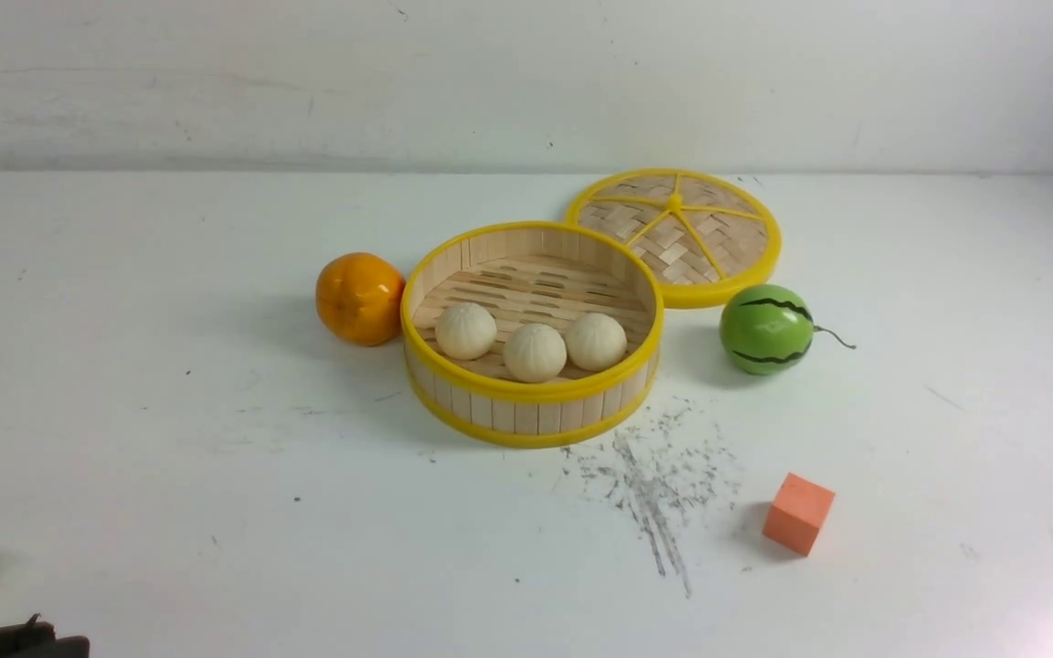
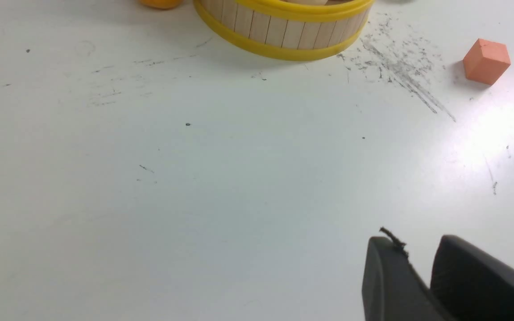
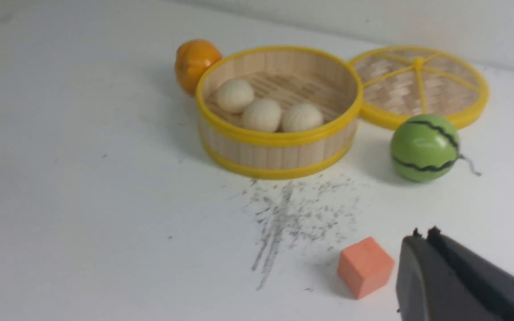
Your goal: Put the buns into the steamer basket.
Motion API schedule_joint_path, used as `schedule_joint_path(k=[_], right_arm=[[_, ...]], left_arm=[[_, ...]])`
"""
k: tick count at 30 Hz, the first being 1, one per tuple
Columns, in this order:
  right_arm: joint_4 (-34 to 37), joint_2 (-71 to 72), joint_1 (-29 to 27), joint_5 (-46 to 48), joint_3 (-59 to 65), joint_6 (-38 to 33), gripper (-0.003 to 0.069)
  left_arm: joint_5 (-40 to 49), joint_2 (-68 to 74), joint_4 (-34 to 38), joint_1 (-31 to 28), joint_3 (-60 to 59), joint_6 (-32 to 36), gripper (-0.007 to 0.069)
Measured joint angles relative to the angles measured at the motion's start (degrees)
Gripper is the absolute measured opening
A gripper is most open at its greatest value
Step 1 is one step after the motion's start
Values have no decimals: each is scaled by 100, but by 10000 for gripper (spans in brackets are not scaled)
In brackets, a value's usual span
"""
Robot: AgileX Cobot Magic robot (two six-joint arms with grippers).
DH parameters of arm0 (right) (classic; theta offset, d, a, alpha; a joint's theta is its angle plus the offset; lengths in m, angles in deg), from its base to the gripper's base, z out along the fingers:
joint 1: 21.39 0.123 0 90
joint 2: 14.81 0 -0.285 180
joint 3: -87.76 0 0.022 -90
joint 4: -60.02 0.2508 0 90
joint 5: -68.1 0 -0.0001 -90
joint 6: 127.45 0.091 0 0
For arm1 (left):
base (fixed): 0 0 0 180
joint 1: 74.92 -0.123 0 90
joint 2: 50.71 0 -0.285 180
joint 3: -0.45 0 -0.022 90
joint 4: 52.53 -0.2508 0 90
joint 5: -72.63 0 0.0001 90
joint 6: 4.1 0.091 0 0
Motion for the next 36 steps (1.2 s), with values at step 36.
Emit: schedule_joint_path(k=[36], right_arm=[[-890,2112,-2355,242,2343,1017,-17]], left_arm=[[0,-5,0,0,0,0,168]])
